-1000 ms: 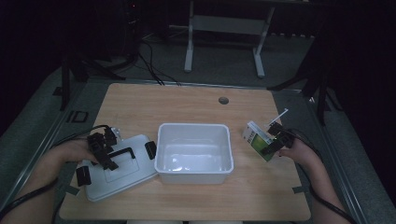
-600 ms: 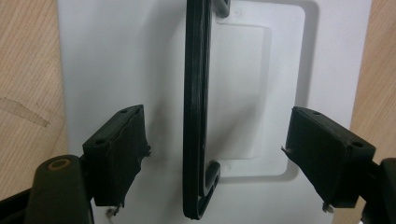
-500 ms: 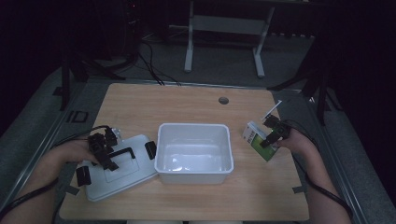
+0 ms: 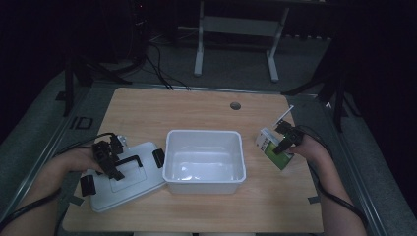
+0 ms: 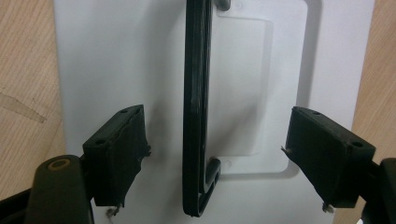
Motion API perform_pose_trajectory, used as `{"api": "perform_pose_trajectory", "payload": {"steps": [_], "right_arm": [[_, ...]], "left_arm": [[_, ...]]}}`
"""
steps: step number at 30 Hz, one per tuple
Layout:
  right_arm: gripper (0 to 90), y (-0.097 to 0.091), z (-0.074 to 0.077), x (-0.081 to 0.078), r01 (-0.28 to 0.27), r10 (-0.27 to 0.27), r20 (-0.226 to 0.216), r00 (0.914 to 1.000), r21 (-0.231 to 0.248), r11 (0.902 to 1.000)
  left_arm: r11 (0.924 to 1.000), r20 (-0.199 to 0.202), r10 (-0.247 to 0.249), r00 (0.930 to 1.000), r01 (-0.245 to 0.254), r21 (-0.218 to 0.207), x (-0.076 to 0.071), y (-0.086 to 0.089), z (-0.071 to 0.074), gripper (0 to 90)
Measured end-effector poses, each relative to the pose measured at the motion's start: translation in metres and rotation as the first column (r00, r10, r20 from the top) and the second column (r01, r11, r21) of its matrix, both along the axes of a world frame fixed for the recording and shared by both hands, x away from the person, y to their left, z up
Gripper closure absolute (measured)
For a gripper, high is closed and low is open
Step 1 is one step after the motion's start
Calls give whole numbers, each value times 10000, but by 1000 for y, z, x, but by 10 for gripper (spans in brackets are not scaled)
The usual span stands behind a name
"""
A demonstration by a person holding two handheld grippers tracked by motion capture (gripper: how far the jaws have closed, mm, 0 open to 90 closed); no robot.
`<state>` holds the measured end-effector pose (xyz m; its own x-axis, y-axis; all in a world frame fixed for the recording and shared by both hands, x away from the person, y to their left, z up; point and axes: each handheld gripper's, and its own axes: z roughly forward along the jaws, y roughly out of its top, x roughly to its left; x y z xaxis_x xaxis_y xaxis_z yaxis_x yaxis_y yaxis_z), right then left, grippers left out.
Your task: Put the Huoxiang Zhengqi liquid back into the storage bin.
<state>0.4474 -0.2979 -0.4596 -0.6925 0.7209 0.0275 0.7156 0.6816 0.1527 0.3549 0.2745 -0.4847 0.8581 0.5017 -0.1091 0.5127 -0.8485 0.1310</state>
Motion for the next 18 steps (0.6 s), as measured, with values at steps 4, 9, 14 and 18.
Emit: {"api": "perform_pose_trajectory", "payload": {"steps": [4,9,14,18], "right_arm": [[616,0,0,0,20,-19,75,10000,-107,9999],[629,1,1,0,-105,109,140,9998,-285,9995],[635,-1,4,-2,-57,65,204,9998,-401,9992],[636,-4,8,-5,-59,66,255,9997,-254,9997]], "left_arm": [[10000,5,17,10000,-17,-7,0,0,0,207],[10000,26,-21,10000,21,5,0,-1,1,207],[10000,45,-10,10000,10,-10,1,-1,2,207],[10000,11,10,10000,-10,-11,1,-2,1,207]]}}
